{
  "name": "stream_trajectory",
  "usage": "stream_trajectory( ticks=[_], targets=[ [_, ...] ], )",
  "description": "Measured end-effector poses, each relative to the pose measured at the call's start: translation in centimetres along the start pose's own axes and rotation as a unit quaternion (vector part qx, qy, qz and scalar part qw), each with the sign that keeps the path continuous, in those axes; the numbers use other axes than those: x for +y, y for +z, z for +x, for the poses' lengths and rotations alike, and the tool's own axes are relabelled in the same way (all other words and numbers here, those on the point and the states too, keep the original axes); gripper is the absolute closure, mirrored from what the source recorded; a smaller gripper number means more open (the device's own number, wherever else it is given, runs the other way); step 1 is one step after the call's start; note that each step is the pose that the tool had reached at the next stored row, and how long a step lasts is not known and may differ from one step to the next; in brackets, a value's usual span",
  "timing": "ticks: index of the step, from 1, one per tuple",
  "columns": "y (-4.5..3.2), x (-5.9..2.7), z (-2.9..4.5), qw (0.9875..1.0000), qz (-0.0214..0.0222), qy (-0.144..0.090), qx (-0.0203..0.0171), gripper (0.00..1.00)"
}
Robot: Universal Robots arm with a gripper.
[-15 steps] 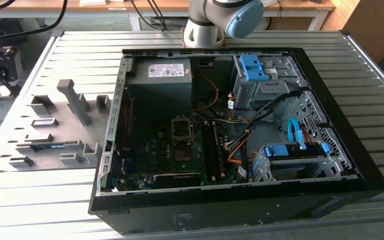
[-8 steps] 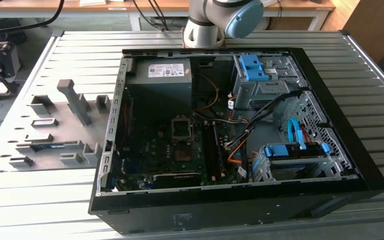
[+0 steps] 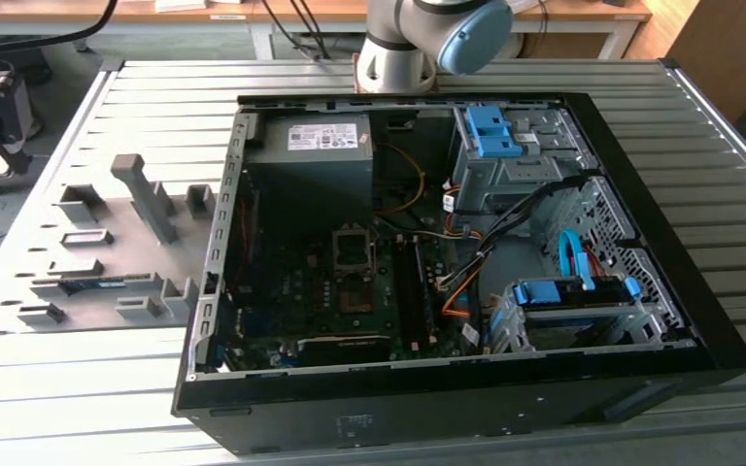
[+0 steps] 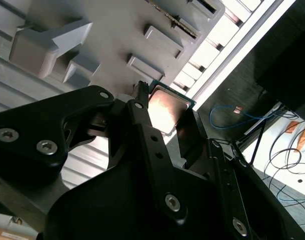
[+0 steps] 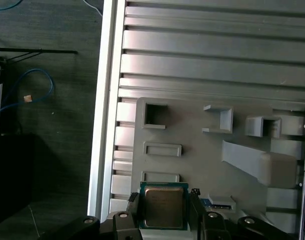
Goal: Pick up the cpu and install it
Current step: 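Pick up the cpu and move it towards the insertion slot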
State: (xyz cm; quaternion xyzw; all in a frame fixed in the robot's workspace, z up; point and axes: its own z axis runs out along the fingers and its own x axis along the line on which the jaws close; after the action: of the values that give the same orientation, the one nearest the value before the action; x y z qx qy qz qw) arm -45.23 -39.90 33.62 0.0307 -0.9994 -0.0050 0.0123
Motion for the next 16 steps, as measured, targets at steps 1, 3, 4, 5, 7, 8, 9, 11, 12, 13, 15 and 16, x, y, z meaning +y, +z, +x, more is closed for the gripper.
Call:
stream_trajectory(
  ticks=[1, 3, 4, 5, 7, 8, 9, 11, 12, 13, 15, 16],
  targets=[
    [-0.11, 0.00, 0.00, 1.0000, 0.0000, 0.000, 0.0000, 0.53],
    [-0.36, 0.00, 0.01, 1.0000, 0.0000, 0.000, 0.0000, 0.53],
    [-0.48, 0.00, 0.01, 1.0000, 0.0000, 0.000, 0.0000, 0.53],
    [-0.60, 0.01, 0.01, 1.0000, 0.0000, 0.000, 0.0000, 0.53],
    [-0.83, 0.01, 0.02, 1.0000, 0.0000, 0.000, 0.0000, 0.53],
    [-0.95, 0.01, 0.02, 1.0000, 0.0000, 0.000, 0.0000, 0.53],
    [-1.06, 0.01, 0.03, 1.0000, 0.0000, 0.000, 0.0000, 0.53],
    [-1.28, 0.01, 0.03, 1.0000, 0.0000, 0.000, 0.0000, 0.53],
    [-1.39, 0.01, 0.03, 1.0000, 0.0000, 0.000, 0.0000, 0.53],
    [-1.49, 0.02, 0.04, 1.0000, 0.0000, 0.000, 0.0000, 0.53],
    [-1.69, 0.02, 0.04, 1.0000, 0.0000, 0.000, 0.0000, 0.53],
    [-1.78, 0.02, 0.04, 1.0000, 0.0000, 0.000, 0.0000, 0.53]
  ],
)
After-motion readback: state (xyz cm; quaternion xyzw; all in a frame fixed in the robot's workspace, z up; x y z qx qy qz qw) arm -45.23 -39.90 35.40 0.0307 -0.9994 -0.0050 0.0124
